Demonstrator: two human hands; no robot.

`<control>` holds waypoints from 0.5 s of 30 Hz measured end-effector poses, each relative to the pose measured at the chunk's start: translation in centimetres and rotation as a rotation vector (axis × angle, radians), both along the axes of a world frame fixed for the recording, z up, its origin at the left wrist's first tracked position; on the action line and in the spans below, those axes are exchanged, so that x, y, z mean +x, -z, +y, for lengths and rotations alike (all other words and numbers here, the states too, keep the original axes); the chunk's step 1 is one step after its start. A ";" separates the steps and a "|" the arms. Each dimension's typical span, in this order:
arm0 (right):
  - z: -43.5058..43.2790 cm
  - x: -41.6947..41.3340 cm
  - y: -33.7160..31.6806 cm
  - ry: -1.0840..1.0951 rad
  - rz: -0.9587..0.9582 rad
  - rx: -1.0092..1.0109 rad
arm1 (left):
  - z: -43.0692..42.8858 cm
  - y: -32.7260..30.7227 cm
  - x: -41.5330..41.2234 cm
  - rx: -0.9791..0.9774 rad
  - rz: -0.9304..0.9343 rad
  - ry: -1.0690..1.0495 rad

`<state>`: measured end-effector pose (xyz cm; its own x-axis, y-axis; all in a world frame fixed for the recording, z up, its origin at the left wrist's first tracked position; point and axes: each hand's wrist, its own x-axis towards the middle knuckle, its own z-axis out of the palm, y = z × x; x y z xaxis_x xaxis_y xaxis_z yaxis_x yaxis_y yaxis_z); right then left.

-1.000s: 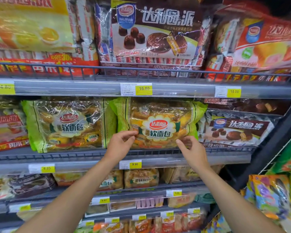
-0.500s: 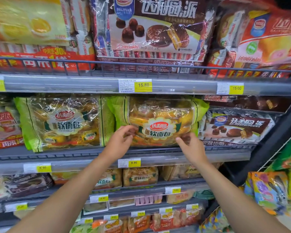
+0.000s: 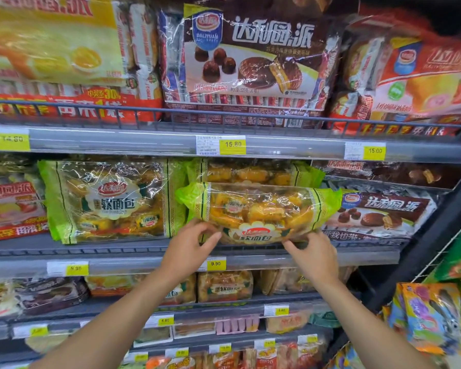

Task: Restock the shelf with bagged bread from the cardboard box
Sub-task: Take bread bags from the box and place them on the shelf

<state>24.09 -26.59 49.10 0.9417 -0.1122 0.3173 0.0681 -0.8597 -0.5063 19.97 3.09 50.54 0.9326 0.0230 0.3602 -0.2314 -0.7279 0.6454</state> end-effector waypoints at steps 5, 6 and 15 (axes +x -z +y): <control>0.3 -1.5 -0.9 -0.004 -0.241 0.191 | -0.1 -0.4 -1.1 0.208 -0.525 -0.083; 0.4 -1.7 -1.0 -0.008 -0.288 0.219 | -0.3 -0.5 -1.0 0.275 -0.586 -0.084; 2.1 -0.9 -2.7 -0.094 -0.205 0.141 | -1.0 -1.9 1.7 0.749 -0.253 -0.133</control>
<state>23.18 -24.46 51.81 0.8675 -0.0842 0.4902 0.2579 -0.7666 -0.5881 21.64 2.14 52.45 0.8272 -0.2035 0.5238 -0.1864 -0.9787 -0.0858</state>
